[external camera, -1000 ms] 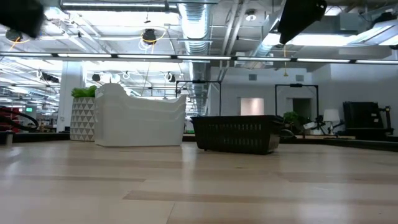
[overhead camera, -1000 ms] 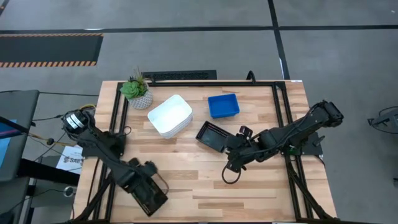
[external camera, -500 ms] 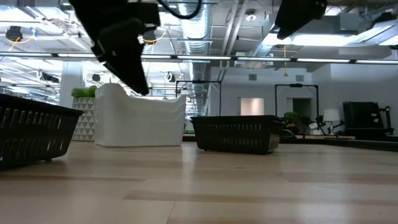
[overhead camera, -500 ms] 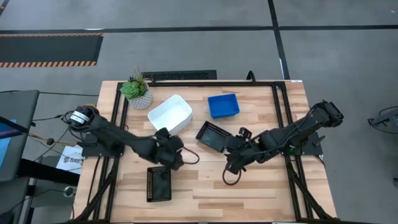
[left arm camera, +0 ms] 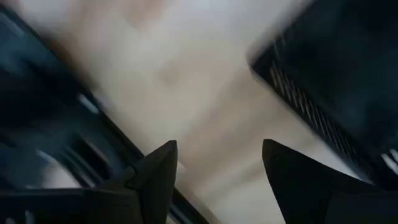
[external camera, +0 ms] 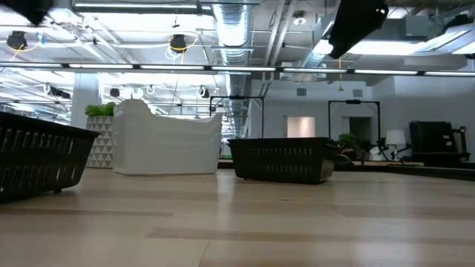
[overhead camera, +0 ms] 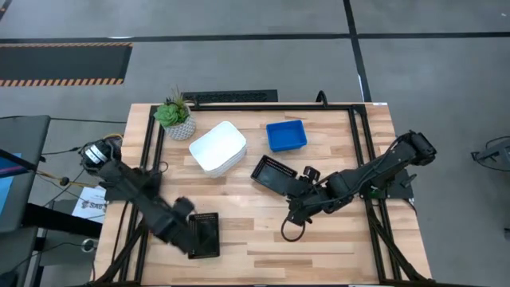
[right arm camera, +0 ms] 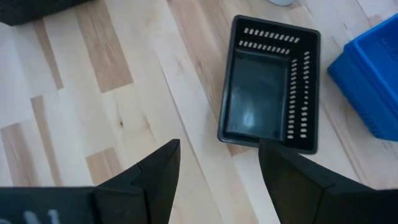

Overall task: Stack baskets by color
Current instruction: Stack the bottom black bin on the black bins

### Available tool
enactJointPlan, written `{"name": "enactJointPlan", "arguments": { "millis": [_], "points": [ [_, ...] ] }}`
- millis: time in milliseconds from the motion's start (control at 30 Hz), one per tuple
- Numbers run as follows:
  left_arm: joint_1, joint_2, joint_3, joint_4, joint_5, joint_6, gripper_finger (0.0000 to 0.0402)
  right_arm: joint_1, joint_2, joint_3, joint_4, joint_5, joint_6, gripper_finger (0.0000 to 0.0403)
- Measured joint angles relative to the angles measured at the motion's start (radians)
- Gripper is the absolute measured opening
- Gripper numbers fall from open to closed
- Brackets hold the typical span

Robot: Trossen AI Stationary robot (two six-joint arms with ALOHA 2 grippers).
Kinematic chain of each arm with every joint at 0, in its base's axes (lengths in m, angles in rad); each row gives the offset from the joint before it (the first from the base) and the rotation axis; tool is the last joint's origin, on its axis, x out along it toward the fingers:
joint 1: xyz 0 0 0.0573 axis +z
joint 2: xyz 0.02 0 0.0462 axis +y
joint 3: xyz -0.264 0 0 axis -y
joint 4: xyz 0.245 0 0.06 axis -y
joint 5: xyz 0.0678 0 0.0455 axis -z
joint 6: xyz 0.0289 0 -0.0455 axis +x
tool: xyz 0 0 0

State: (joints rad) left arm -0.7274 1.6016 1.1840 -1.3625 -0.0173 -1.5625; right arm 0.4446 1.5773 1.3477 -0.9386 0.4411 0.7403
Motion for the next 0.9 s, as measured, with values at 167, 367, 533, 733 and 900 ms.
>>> {"name": "enactJointPlan", "arguments": {
  "millis": [167, 367, 533, 733, 900],
  "points": [
    [-0.123, 0.001, -0.077, 0.165, 0.024, -0.24, 0.0224, 0.0, 0.02, 0.001, 0.006, -0.002, -0.016, 0.0239],
    [-0.126, 0.002, -0.214, 0.503, -0.019, -0.243, 0.0224, -0.004, 0.03, 0.001, 0.015, -0.004, -0.018, 0.0239],
    [-0.032, 0.002, -0.345, 0.731, -0.131, -0.108, 0.0224, -0.008, 0.032, 0.001, 0.032, -0.004, -0.018, 0.0239],
    [0.141, -0.001, -0.396, 0.934, -0.157, 0.168, 0.0224, -0.01, 0.032, 0.001, 0.098, 0.002, 0.051, 0.024],
    [0.251, 0.003, -0.395, 1.155, -0.191, 0.396, 0.0224, -0.027, 0.068, -0.001, 0.197, 0.036, 0.155, 0.024]
  ]
}}
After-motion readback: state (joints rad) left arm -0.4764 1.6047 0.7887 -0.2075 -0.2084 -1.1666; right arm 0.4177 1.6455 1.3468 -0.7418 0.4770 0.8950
